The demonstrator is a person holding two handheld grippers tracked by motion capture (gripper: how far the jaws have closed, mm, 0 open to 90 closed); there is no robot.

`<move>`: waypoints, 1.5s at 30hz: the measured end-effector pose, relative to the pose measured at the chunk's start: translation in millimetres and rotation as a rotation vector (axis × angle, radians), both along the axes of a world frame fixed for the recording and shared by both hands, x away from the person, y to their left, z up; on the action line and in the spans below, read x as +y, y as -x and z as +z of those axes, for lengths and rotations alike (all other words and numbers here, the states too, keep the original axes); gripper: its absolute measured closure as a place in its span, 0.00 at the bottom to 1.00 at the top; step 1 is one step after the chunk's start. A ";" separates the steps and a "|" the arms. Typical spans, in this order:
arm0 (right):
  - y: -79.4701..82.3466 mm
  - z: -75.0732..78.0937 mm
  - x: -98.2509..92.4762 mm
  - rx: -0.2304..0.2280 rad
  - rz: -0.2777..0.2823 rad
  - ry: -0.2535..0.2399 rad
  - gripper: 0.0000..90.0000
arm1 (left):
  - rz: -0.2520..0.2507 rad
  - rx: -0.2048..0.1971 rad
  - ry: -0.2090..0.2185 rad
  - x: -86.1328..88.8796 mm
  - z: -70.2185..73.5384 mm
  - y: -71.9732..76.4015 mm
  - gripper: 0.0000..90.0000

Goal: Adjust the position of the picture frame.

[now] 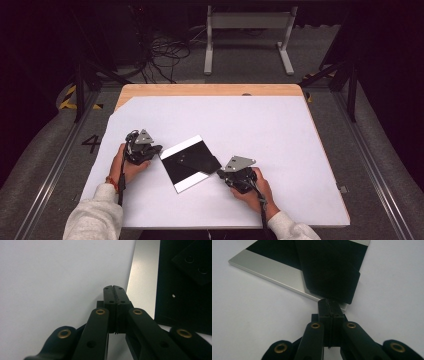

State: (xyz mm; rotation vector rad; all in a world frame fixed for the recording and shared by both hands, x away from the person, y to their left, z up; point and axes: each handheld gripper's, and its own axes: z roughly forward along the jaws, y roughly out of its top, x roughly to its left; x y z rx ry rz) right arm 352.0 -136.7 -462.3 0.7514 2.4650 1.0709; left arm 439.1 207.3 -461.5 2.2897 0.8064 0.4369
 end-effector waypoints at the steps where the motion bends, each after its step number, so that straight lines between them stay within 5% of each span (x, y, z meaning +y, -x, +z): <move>1: -0.7 0.0 0.5 -0.003 -0.001 0.004 1.00 | -0.007 0.009 0.005 -0.7 -0.1 0.8 1.00; 7: -2.4 -0.2 0.6 -0.018 -0.012 0.016 1.00 | -0.043 0.045 0.039 1.0 -0.1 1.6 1.00; 20: -8.7 0.1 -5.5 -0.021 -0.049 0.019 1.00 | -0.114 0.072 0.039 -6.7 1.4 10.5 1.00; 31: -20.9 1.3 -17.5 0.002 -0.089 0.003 1.00 | -0.205 0.068 0.013 -26.2 3.1 34.7 1.00; 45: -23.3 3.3 -41.5 0.027 -0.125 -0.013 1.00 | -0.284 0.093 0.055 -33.1 0.7 58.1 1.00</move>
